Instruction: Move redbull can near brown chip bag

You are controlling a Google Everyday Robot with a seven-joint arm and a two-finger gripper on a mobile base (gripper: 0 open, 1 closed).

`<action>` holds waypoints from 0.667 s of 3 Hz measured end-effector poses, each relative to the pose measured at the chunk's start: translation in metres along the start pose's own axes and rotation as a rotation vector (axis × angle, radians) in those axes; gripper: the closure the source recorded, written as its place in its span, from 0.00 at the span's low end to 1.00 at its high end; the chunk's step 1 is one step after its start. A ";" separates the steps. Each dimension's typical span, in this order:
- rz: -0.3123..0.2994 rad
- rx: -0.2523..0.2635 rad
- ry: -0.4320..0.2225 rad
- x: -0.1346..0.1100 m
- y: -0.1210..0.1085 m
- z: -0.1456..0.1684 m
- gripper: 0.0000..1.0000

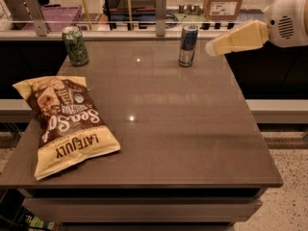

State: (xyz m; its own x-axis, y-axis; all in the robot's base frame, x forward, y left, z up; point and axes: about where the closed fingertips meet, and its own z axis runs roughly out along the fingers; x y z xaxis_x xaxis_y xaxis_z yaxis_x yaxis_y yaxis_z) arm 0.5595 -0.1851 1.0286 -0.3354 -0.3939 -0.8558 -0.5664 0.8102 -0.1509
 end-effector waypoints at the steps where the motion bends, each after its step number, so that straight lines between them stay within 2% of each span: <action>1: 0.053 0.021 -0.041 -0.009 0.004 0.027 0.00; 2: 0.091 0.042 -0.079 -0.011 0.010 0.055 0.00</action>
Offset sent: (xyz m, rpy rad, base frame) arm 0.0633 0.0533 -0.0386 0.1525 -0.0669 -0.1134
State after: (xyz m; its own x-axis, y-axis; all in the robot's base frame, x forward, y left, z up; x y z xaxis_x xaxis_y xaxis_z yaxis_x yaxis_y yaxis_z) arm 0.5987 -0.1487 1.0097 -0.3222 -0.2841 -0.9031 -0.5039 0.8590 -0.0905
